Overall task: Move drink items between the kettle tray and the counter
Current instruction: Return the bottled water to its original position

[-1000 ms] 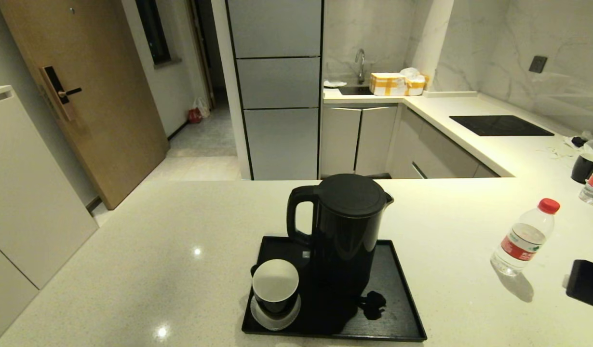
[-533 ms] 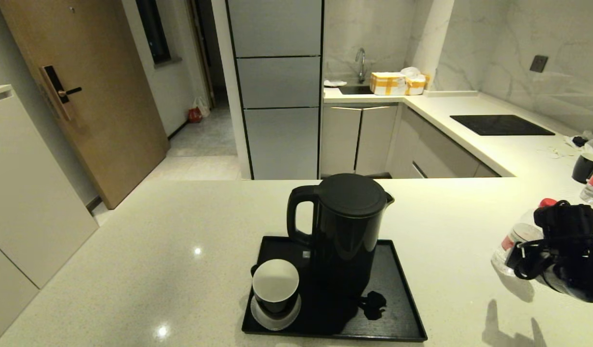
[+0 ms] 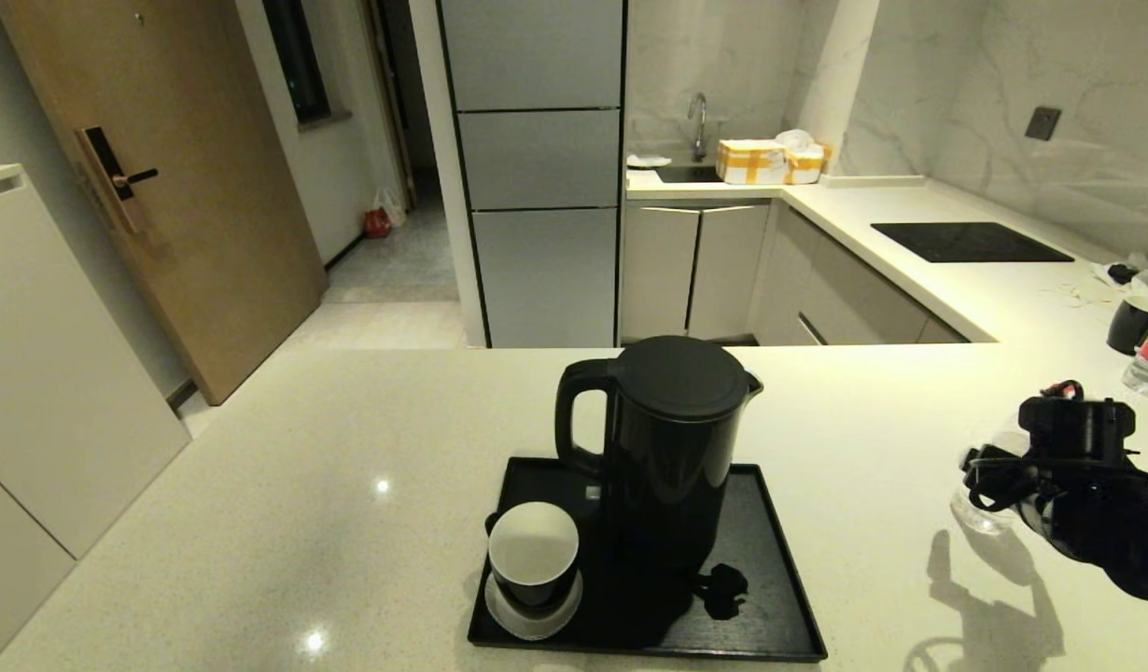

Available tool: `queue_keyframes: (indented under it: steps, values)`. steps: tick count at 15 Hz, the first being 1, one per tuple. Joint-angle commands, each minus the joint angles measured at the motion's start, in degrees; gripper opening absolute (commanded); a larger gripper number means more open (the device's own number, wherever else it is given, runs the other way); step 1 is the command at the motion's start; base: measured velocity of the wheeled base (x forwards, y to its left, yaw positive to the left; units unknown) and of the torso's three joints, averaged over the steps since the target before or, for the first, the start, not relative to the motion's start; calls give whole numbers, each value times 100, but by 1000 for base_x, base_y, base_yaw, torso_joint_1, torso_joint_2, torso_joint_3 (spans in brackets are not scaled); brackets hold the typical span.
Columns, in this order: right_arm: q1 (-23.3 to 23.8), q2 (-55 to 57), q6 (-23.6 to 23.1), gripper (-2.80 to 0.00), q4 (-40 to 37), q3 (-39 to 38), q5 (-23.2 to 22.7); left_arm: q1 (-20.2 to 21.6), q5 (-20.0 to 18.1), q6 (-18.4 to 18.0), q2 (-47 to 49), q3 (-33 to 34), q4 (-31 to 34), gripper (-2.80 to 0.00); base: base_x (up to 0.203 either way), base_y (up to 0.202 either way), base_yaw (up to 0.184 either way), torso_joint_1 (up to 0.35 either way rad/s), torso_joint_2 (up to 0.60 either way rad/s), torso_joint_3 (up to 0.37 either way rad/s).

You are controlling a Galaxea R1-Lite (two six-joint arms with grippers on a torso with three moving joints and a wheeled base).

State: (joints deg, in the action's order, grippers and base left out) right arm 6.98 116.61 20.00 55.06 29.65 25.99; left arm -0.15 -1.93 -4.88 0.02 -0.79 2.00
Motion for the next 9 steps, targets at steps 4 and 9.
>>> queue_keyframes:
  steps: [4, 9]
  values:
    - [305, 1510, -662, 0, 2011, 394, 19, -3, -1, -5, -3, 0, 2, -280, 0, 0, 0, 0, 0, 0]
    - [638, 1934, -980, 0, 2175, 1315, -24, -3, -7, -5, -9, 0, 2, -280, 0, 0, 0, 0, 0, 0]
